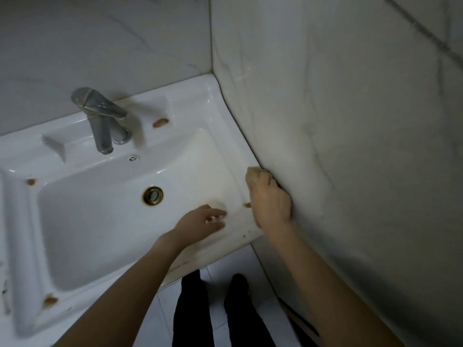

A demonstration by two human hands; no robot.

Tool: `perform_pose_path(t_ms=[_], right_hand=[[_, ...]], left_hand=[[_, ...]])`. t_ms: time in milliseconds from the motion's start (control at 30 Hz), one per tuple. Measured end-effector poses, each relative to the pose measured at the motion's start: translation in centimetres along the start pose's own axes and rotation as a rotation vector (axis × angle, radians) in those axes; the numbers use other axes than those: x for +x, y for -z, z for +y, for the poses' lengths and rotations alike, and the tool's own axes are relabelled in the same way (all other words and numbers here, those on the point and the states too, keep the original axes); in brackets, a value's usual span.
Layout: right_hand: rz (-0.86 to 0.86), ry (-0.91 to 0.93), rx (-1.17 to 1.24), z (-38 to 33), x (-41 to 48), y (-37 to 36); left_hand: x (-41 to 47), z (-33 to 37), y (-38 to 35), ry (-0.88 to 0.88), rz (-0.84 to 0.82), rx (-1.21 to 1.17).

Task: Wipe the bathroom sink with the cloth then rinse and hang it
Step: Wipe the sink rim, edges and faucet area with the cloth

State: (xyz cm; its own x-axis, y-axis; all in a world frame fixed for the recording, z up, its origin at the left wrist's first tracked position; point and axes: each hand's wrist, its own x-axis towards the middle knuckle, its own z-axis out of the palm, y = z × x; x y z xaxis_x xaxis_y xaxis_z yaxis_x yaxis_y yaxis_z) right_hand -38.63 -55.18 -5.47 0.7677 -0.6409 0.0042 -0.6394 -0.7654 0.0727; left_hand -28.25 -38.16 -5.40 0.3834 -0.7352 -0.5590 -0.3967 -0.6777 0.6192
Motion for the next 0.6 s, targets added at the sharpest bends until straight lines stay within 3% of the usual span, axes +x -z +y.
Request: perform_pose_path(t_ms=[100,200,367,467,533,600], right_hand=[[0.057,-0.047,0.167,-1.1,2.6,0.2],[-0.025,0.025,0.139,0.9,-0.9,-0.9],[0.018,0.001,0.144,2.0,-2.7,-1.4],[0.084,0.108,0.205,-0.2,1.3,0.0],[0.156,0.105,0.322,-0.9,2.6,0.8],[0.202,0.075,0.286,-0.8,2.0,0.7]], left_hand=[[0.0,0.3,-0.2,0.025,0.006,0.002],[0.0,0.4,-0.4,0.047,0.01,-0.022],[0.0,0.4,-0.6,0.059,0.024,-0.045],[0.2,0.1,-0.8,0.047,0.036,-0.047],[0.2,-0.1,-1.0,0.049,0.048,-0.065],[0.0,0.0,-1.0,0.05,0.049,-0.075]])
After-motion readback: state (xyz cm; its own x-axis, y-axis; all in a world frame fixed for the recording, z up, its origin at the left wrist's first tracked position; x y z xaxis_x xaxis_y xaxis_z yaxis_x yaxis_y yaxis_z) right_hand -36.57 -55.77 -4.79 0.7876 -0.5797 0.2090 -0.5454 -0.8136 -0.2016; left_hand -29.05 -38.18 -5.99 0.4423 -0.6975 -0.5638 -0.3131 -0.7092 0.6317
